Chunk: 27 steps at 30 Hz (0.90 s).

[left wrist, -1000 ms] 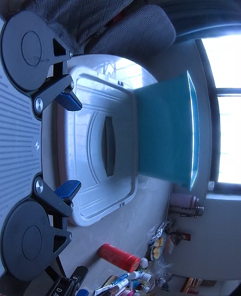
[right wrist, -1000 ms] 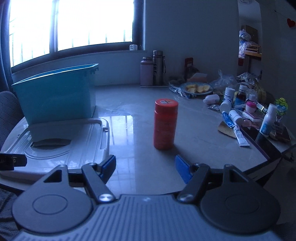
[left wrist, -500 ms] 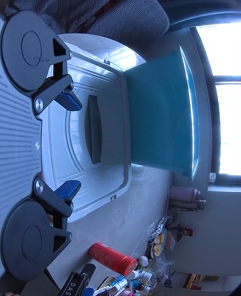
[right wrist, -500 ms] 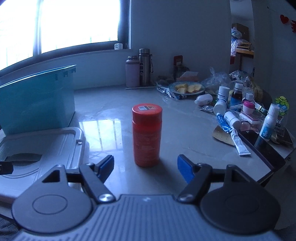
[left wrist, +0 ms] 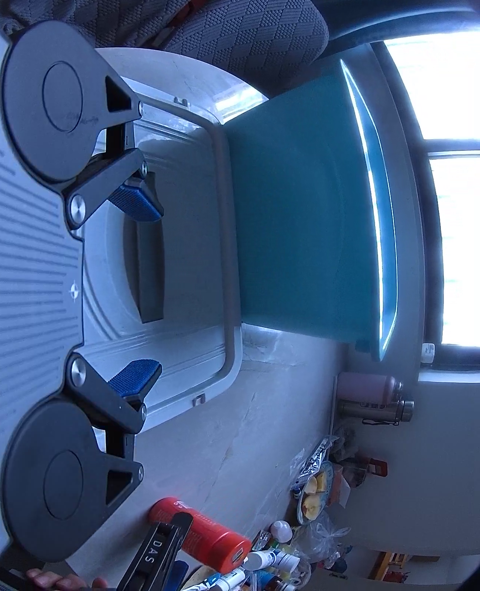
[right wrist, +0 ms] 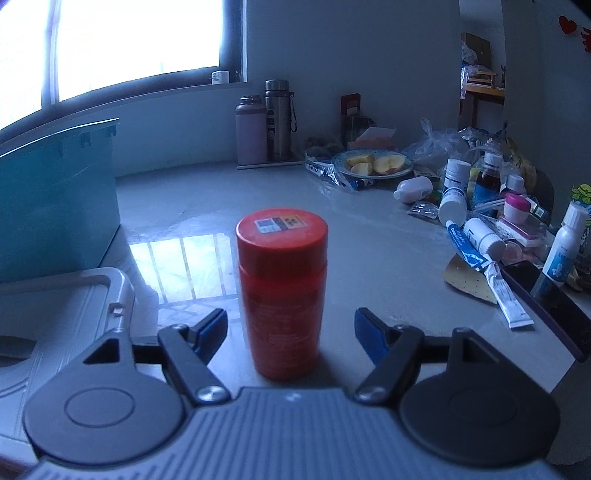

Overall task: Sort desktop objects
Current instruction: 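Reach the right tool to the small red bottle and grasp it, then lift the red bottle with the right tool and carry it over the bin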

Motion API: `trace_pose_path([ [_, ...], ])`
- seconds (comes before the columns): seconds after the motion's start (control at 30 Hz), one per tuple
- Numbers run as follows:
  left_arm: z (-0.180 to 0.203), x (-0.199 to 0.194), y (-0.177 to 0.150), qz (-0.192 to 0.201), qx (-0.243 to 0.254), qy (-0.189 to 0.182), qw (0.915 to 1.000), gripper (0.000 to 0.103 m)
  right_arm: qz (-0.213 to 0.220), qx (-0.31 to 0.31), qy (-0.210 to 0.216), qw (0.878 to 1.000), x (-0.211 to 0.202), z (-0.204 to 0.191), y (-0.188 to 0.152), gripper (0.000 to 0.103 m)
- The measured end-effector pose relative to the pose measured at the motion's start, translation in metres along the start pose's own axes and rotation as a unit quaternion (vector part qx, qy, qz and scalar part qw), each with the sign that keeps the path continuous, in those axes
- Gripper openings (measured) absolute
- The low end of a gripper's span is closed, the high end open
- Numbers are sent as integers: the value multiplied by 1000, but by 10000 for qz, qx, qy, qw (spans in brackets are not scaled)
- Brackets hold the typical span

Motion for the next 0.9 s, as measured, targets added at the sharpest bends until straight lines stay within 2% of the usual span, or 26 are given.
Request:
trace_pose_path([
  [0.13,1,10,3,-41,13,9,10000,84,-49,-25,-45,10000,21,-3,-3,75],
  [0.17,1,13,3,-56,14,16,10000,84,-58,-36,-60,10000,25,-3,-4,60],
  [0.2,0,15,4,-54,14,22,10000,84,-24,-57,-16,10000,25,-4,-4,49],
  [0.5,-9,8,16,166,-80,96,9998,84,112,-172,60,9998,0,-14,17,49],
  [0.6,-15,-6,17,228,-127,144,9996,84,198,-276,89,9994,-18,-20,29,49],
  [0.9,-53,-64,18,381,-220,448,9980,84,400,-531,538,9963,-83,-59,56,49],
])
Point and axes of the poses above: each gripper's, at about its wrist camera, not at the fingertips, and x roughly the way its jaws point, z to its right, y to its top, the point moved 5 cm from there along x, roughly the way its jaws point, and after that the axes turned 14 degrees about z, right-handed, at the moved point
